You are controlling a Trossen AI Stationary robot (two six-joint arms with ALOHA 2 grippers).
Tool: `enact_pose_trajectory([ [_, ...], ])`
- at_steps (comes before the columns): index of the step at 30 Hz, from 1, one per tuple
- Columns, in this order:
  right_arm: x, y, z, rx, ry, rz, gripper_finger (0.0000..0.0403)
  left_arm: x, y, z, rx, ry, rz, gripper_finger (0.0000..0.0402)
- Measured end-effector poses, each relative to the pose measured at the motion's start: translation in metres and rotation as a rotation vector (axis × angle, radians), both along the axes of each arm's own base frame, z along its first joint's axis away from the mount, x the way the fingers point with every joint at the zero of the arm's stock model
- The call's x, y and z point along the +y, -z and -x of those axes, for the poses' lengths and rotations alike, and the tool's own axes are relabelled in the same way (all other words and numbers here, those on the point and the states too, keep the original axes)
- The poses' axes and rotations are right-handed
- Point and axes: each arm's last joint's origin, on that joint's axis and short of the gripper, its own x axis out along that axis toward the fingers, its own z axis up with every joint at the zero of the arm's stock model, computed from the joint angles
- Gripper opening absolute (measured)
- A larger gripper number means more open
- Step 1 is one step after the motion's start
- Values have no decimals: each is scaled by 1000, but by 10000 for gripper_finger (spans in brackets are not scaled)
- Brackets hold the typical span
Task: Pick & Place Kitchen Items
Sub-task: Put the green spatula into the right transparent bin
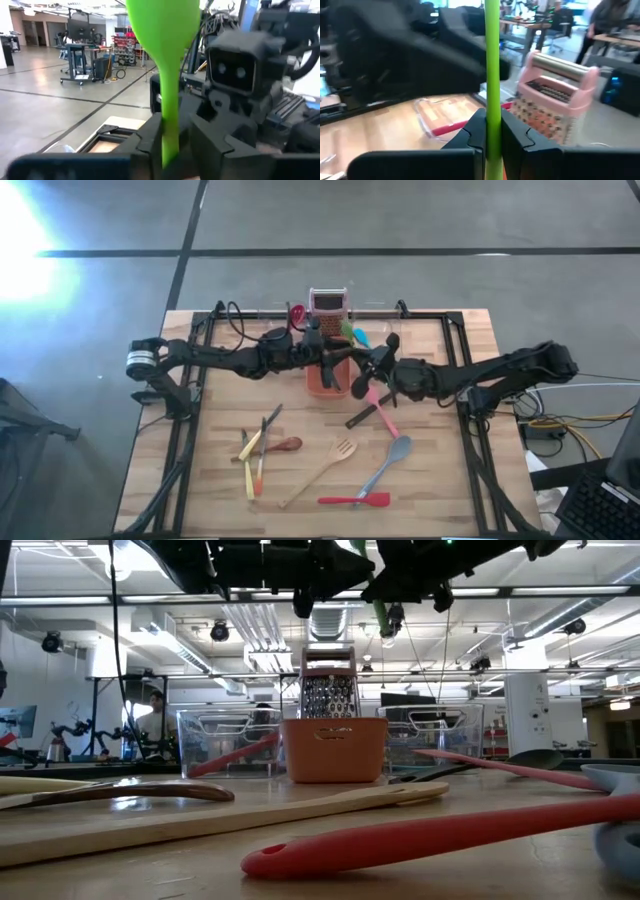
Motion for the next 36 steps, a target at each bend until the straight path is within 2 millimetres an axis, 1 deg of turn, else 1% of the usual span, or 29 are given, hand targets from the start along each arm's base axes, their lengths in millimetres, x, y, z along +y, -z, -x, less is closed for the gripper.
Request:
enact_pose_trajectory([
  [4,-4,-10,15,15,104,9,19,-1,5,0,42,16,7,166],
  [7,-6,-17,32,50,162,-1,19,-1,6,0,56,6,28,212],
  [10,-15,-23,52,68,200,-47,19,0,6,2,88,-6,30,246],
  [13,-30,-25,69,87,257,-94,19,-1,4,6,122,-12,22,263],
  [15,-42,-26,77,93,246,-150,19,0,3,7,128,-24,12,266],
  [19,-73,-20,86,113,211,-275,19,0,1,10,144,-34,-6,264],
  [23,-103,-6,88,130,202,-421,19,0,-1,15,185,-42,-27,264],
  [28,-128,20,82,229,177,-566,19,0,0,23,281,-96,-60,261],
  [32,-142,21,68,354,202,-624,19,0,-1,30,340,-125,-74,261],
  [36,-155,18,49,509,208,-673,19,-1,-2,37,359,-134,-76,261],
])
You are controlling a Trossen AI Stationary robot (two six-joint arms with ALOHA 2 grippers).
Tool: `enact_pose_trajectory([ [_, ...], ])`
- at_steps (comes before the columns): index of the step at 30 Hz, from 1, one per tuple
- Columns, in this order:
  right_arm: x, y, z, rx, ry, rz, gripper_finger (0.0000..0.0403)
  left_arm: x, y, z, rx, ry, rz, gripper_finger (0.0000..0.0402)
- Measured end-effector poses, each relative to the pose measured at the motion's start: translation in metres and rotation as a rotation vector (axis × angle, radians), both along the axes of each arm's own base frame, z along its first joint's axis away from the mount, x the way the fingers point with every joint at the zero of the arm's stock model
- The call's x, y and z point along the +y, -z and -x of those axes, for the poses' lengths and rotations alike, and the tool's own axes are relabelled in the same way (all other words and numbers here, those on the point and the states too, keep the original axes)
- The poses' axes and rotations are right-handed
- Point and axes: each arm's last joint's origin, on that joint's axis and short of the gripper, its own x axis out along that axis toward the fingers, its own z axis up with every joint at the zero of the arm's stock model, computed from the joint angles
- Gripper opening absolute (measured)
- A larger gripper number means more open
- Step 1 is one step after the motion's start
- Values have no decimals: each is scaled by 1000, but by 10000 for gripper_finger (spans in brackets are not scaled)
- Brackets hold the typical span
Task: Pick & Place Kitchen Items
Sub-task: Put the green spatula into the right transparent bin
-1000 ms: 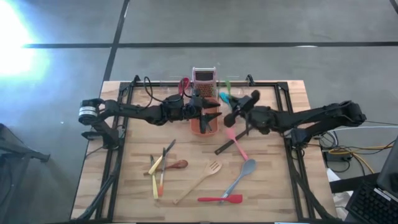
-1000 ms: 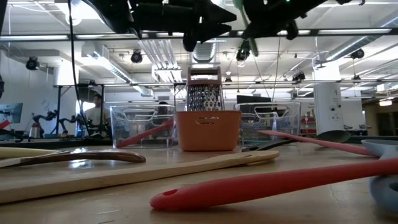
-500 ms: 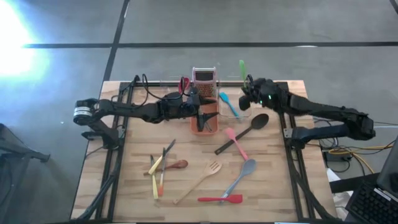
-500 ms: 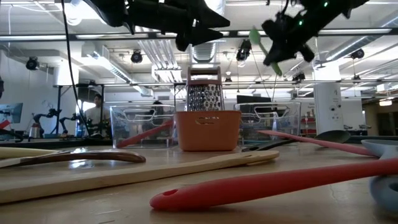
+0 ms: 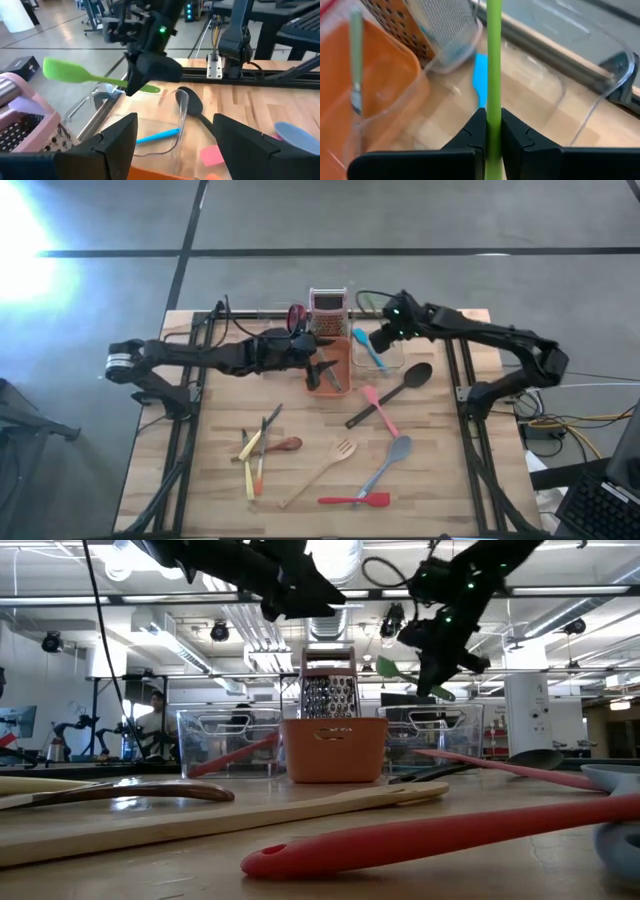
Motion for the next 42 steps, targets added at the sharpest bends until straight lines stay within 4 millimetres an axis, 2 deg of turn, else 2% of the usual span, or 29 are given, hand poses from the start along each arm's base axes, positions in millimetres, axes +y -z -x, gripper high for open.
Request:
enact_pose_trajectory([
  [4,-9,7,-13,140,-3,-90,19,-1,5,10,19,-13,2,258],
  [7,-14,13,-22,171,-9,-112,19,-2,7,24,16,-52,-6,254],
  [11,-20,24,-31,189,-21,-155,19,-5,0,46,-32,-84,-19,247],
  [17,-26,45,-37,242,-22,-219,19,-9,-2,77,-110,-102,-36,243],
  [22,-30,55,-37,260,1,-243,19,-12,0,95,-186,-104,-42,243],
  [29,-35,65,-33,287,39,-283,19,-13,2,106,-248,-105,-47,243],
  [42,-39,86,-28,345,59,-359,19,-13,2,106,-250,-105,-47,243],
])
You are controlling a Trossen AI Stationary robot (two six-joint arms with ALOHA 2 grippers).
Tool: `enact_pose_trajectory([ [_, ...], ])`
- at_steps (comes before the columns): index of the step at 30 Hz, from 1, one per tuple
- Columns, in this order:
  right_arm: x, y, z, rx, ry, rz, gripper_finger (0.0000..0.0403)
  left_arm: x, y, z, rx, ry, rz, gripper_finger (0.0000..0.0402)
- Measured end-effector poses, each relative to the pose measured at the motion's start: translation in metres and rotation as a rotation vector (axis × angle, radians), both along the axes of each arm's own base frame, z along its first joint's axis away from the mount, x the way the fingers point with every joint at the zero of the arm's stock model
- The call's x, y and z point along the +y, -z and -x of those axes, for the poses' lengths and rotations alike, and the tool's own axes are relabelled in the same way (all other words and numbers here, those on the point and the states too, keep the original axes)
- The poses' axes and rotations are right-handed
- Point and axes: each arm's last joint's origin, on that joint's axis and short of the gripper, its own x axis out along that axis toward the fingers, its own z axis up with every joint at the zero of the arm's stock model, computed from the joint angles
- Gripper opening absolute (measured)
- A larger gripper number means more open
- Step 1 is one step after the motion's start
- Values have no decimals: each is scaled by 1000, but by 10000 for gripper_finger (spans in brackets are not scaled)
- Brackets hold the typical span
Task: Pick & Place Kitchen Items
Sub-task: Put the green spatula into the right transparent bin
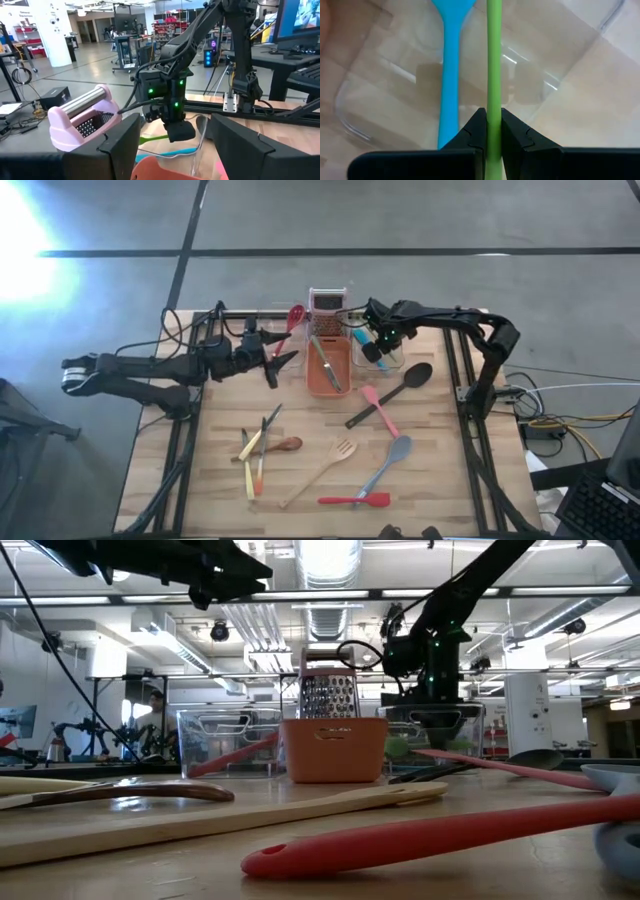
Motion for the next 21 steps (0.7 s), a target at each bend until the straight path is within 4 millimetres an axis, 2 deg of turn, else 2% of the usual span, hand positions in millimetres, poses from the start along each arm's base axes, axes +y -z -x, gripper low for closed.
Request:
enact_pose_trajectory([
  [13,-3,17,-2,15,10,-50,21,0,0,0,0,0,0,243],
  [21,-6,11,-5,1,7,-23,98,0,0,0,1,0,0,243],
])
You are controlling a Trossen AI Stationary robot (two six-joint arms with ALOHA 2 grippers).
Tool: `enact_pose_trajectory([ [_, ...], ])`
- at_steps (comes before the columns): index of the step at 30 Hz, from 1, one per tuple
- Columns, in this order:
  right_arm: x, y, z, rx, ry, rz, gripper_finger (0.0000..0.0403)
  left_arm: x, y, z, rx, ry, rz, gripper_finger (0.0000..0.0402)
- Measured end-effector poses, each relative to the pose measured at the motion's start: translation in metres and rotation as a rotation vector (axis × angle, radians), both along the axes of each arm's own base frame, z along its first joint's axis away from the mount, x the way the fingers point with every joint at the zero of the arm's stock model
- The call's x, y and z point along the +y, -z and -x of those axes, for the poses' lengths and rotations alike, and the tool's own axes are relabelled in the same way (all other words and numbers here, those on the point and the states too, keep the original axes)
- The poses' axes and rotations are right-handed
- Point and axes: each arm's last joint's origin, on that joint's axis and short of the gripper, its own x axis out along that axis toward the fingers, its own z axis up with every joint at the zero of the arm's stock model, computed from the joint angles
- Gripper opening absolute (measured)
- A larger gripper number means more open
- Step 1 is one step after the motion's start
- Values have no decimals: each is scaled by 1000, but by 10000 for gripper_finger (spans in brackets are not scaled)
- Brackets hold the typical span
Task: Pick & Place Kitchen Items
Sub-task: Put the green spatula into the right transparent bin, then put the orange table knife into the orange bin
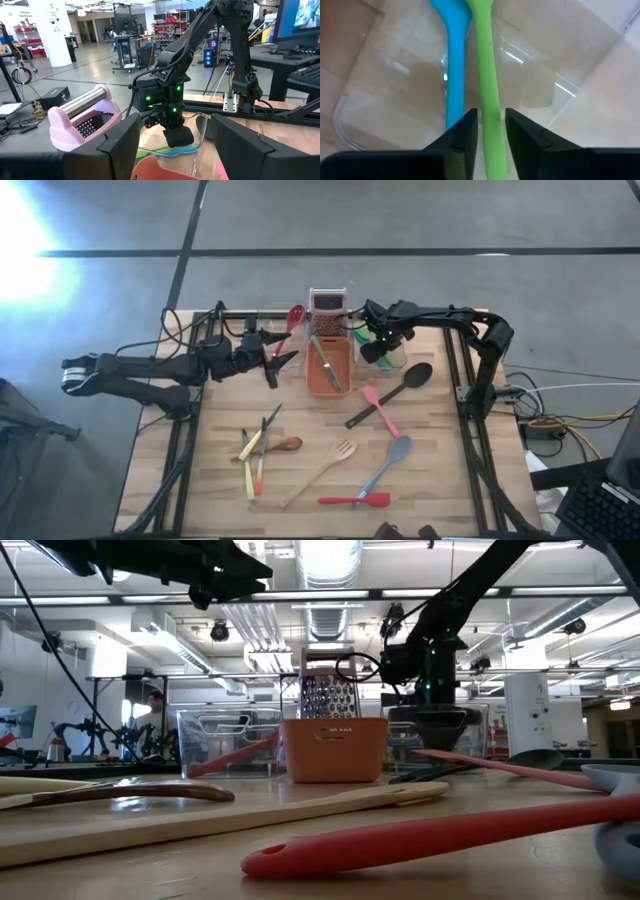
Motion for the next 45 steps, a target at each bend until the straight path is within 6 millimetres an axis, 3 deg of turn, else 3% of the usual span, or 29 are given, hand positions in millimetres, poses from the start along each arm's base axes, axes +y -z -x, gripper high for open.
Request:
enact_pose_trajectory([
  [9,0,-17,-7,6,-45,1,135,0,0,0,1,0,0,243],
  [17,8,-49,-15,-29,-93,33,115,0,0,0,4,0,0,243],
  [22,20,-79,-10,-84,-109,97,97,0,1,0,5,0,4,243],
  [28,49,-122,5,-156,-149,187,76,0,2,0,9,1,27,243],
  [37,119,-182,38,-380,-206,307,52,0,2,0,13,0,18,243],
  [42,154,-200,53,-475,-249,366,44,0,2,0,20,0,8,243],
  [45,172,-200,56,-495,-286,385,43,0,3,0,30,0,1,243],
])
